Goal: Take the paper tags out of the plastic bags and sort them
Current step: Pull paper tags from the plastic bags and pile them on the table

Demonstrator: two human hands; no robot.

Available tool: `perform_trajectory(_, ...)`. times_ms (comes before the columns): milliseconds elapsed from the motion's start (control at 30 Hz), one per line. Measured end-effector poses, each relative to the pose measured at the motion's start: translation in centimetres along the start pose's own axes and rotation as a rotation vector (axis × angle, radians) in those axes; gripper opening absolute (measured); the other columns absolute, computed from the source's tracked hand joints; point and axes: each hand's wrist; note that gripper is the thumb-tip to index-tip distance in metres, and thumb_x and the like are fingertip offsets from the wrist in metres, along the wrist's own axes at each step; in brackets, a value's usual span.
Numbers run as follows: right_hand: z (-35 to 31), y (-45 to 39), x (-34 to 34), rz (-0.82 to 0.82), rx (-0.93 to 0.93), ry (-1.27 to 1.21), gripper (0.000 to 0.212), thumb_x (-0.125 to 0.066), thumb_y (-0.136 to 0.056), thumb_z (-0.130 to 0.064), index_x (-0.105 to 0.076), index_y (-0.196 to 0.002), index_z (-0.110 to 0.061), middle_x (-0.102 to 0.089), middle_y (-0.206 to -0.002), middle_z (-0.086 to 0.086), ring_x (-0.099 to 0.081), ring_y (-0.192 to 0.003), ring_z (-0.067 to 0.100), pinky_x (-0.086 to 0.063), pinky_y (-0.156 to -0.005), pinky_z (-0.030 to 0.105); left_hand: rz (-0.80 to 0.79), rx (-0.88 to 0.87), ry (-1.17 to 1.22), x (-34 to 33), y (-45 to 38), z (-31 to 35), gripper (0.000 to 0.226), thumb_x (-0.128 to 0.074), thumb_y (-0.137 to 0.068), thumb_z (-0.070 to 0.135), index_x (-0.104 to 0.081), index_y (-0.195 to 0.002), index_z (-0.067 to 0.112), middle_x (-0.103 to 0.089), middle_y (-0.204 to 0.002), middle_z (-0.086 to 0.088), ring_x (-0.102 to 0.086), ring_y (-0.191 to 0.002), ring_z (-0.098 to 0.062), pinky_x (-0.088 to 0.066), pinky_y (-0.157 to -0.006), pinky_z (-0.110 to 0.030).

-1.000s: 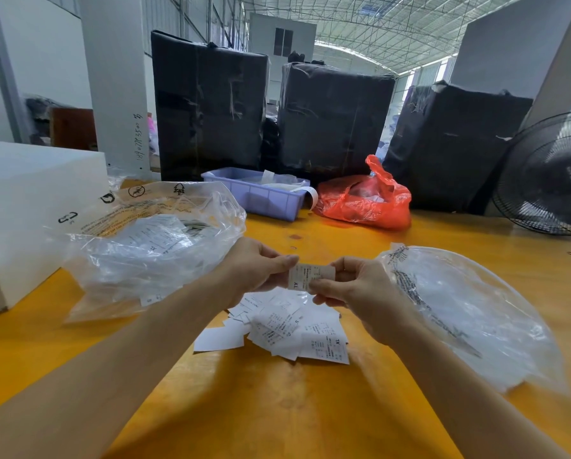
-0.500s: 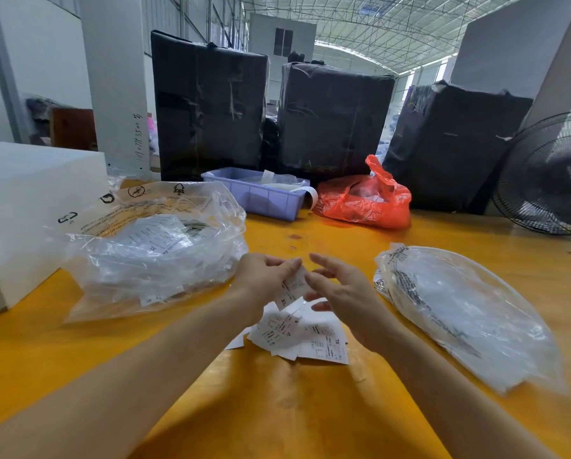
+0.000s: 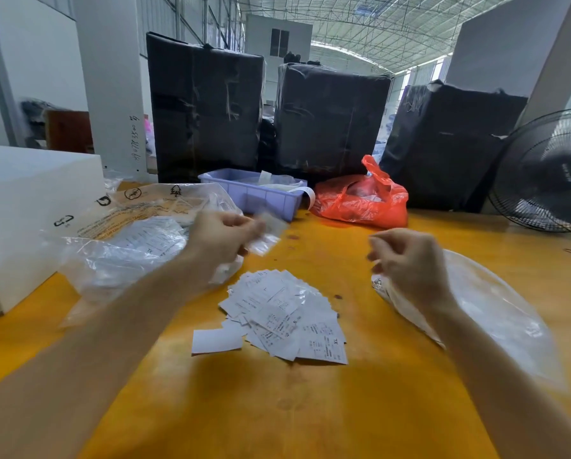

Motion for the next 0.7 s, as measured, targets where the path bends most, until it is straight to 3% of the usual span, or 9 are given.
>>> perform_trajectory(100,4.3,-1.8,4.5,0.055,-0.106,0.509,0.015,-0.06,-0.084,-0.002,-0.073,-0.09,0.0,-0.071,-0.087,0.019,-0.067,-0.082,0.034,-0.053,-0.075,0.04,0.269,-0.113,-0.238,3.8,-1.7,-0.5,0.016,-0.066,-0.086,0.016,-0.068,-0.096,0.004,-0.065,-0.08,-0.005,-0.058,-0.056,-0.01,-0.047,-0.05,-0.02)
perform_trajectory(200,7.8,-1.6,5.9,-0.243,-0.34,0.721,0.03,-0.075,-0.078,-0.014,-0.07,-0.105,0.0,-0.069,-0.108,0.016,-0.063,-0.098,0.03,-0.047,-0.081,0.034,0.411,-0.058,-0.404,6.7,-3.0,-2.1,0.024,-0.063,-0.087,0.008,-0.065,-0.106,-0.008,-0.067,-0.104,-0.022,-0.063,-0.081,-0.03,-0.052,-0.072,-0.038)
perform_trajectory(300,9.3,-1.0,5.1,-0.353,-0.423,0.647,0.052,-0.082,-0.071,-0.023,-0.064,-0.115,-0.002,-0.066,-0.116,0.013,-0.06,-0.106,0.027,-0.044,-0.084,0.03,0.459,0.012,-0.55,7.8,-3.6,-3.5,0.034,-0.065,-0.087,0.011,-0.061,-0.113,-0.011,-0.064,-0.11,-0.029,-0.061,-0.099,-0.04,-0.049,-0.083,-0.044)
perform_trajectory(467,9.9,-0.8,4.8,-0.171,-0.381,0.597,0.025,-0.08,-0.072,-0.012,-0.073,-0.096,-0.008,-0.071,-0.1,0.009,-0.063,-0.095,0.024,-0.046,-0.078,0.03,0.428,-0.084,-0.856,7.5,-3.7,-3.8,0.036,-0.068,-0.084,0.014,-0.059,-0.107,-0.013,-0.061,-0.091,-0.033,-0.057,-0.089,-0.045,-0.049,-0.079,-0.049)
perform_trajectory(600,9.7,-0.8,5.1,-0.004,-0.369,0.519,0.014,-0.065,-0.083,-0.004,-0.074,-0.094,-0.008,-0.07,-0.1,0.012,-0.062,-0.097,0.027,-0.049,-0.079,0.034,0.443,-0.138,-0.962,6.7,-3.8,-3.8,0.044,-0.066,-0.084,0.017,-0.057,-0.122,-0.003,-0.055,-0.114,-0.031,-0.048,-0.106,-0.046,-0.043,-0.087,-0.05)
perform_trajectory(700,9.6,-0.7,4.9,-0.03,-0.388,0.528,0.01,-0.063,-0.086,-0.008,-0.073,-0.084,-0.009,-0.07,-0.093,0.012,-0.06,-0.089,0.026,-0.046,-0.072,0.031,0.437,-0.226,-0.941,4.9,-3.4,-3.3,0.042,-0.064,-0.084,0.012,-0.057,-0.123,-0.002,-0.052,-0.122,-0.028,-0.044,-0.112,-0.045,-0.04,-0.089,-0.051)
Point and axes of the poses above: each hand's wrist, its own y-axis away from the middle knuckle, its own x-axis out of the back of the hand, z = x × y
